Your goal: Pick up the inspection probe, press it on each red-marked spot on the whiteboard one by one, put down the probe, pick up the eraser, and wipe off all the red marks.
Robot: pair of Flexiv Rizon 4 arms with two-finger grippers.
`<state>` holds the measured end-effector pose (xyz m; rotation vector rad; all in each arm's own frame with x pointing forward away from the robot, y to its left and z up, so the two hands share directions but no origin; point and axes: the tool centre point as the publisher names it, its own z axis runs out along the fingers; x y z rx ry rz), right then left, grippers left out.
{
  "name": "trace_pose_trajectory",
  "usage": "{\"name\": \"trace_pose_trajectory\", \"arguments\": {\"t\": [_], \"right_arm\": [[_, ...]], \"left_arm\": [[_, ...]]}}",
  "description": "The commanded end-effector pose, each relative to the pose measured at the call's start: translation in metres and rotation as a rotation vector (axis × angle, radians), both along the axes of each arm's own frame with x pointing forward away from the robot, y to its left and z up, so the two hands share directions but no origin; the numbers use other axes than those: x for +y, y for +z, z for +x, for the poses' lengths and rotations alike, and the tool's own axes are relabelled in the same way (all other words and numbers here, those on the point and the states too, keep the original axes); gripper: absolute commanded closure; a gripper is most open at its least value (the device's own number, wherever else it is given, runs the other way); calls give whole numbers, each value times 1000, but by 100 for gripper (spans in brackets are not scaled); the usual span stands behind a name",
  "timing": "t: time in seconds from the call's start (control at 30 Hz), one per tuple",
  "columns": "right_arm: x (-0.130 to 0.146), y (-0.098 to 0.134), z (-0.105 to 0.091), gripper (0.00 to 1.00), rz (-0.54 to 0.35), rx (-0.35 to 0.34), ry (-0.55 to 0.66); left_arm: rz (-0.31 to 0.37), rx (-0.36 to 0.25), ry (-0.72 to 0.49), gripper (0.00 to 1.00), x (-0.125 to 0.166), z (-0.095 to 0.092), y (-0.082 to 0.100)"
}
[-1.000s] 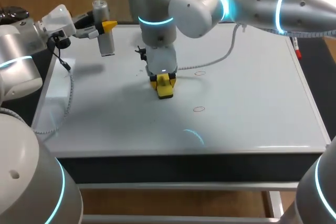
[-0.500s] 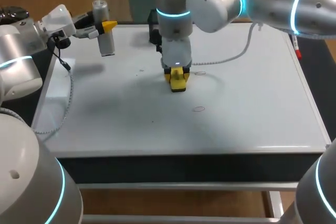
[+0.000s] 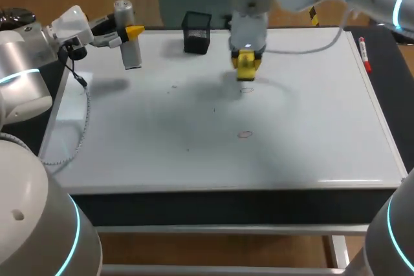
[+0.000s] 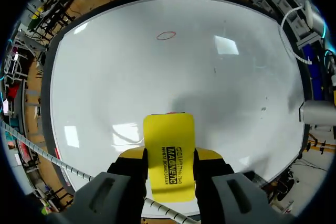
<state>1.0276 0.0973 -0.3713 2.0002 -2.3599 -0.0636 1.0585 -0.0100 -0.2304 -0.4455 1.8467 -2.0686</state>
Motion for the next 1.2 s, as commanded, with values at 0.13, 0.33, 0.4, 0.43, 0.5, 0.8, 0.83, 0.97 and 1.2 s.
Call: {"name": "trace_pose_trajectory", "arguments": {"t": [0.13,0.33,0.4,0.43,0.5,0.8,0.83,0.97,1.2], "right_arm": [[-54,15,33,100,8,11,-59],[-82,19,56,100,15,18,-109],[-90,18,63,100,1,21,-123],[-94,17,67,100,-7,21,-128],[-101,17,72,100,-12,24,-142],[-130,10,85,100,-16,39,-189],[-133,9,86,100,-13,37,-196],[-144,9,86,100,-11,38,-207],[-161,13,80,100,-8,6,-203]], "left_arm": [[2,2,2,100,0,0,2],[2,2,2,100,0,0,2],[2,2,2,100,0,0,2],[2,2,2,100,0,0,2],[2,2,2,100,0,0,2],[2,2,2,100,0,0,2],[2,2,2,100,0,0,2],[2,2,2,100,0,0,2],[2,2,2,100,0,0,2]]}}
